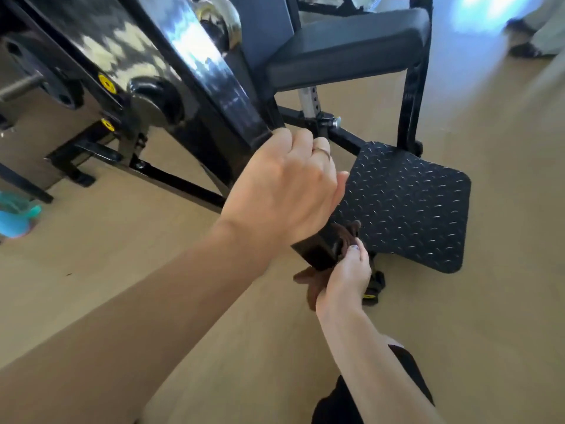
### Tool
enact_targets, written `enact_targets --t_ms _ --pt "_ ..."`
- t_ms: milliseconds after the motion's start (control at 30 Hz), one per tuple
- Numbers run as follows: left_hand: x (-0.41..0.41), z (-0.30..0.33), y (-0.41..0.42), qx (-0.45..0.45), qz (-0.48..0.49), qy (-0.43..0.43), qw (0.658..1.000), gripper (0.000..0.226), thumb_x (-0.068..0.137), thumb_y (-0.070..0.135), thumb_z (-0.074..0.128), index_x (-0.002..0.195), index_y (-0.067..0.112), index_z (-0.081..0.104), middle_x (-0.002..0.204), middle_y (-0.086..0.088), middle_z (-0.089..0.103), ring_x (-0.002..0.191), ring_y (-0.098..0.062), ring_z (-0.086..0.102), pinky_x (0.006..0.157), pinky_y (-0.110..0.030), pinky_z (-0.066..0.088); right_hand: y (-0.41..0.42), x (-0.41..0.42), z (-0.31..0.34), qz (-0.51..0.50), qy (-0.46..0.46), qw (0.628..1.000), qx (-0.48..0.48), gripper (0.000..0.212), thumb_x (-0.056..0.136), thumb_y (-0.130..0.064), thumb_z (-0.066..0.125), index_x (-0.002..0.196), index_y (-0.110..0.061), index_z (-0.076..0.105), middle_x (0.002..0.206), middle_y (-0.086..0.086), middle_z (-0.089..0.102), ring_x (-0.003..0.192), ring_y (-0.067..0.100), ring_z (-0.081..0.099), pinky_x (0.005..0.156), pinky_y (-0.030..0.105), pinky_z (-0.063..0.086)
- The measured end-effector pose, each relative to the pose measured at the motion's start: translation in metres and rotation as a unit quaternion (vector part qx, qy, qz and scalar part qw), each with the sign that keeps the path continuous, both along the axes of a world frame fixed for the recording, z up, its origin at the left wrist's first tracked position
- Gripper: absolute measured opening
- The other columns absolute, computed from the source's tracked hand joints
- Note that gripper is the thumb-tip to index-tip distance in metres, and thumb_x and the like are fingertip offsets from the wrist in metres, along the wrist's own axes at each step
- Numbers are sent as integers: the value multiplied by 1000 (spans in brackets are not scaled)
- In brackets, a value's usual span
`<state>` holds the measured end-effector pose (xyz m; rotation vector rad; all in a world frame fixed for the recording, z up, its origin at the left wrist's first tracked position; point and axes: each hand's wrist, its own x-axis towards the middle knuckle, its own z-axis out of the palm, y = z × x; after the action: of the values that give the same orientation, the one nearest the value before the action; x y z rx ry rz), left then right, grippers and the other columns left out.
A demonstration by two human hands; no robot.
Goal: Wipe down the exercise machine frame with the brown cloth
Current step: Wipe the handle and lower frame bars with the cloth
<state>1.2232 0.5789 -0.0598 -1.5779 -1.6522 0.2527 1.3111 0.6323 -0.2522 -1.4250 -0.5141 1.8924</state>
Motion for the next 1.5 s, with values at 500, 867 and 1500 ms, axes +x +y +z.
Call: enact_targets --t_ms 500,867,1500 --pt "-38 -54 -38 -144 -292 -225 918 27 101 21 44 91 17 69 102 -5 67 102 -27 60 94 -38 40 -52 -21 -54 -108 87 990 -23 34 112 -28 33 115 -8 60 101 21 69 82 31 73 72 51 63" --pt "-267 -206 -166 -105 -92 -341 930 26 97 30 55 120 21 63 114 -5 67 106 -26 61 92 -39 47 -115 -187 -56 80 -88 993 10 27 107 -25 53 130 -14 63 96 16 71 64 26 74 56 36 59" --pt "-321 -273 -124 -51 44 -554 830 46 100 46 56 138 21 49 125 -3 63 112 -23 62 96 -40 54 -10 -224 -86 254 -485 699 460 52 101 -5 59 148 -22 45 140 2 55 124 15 58 104 32 51"
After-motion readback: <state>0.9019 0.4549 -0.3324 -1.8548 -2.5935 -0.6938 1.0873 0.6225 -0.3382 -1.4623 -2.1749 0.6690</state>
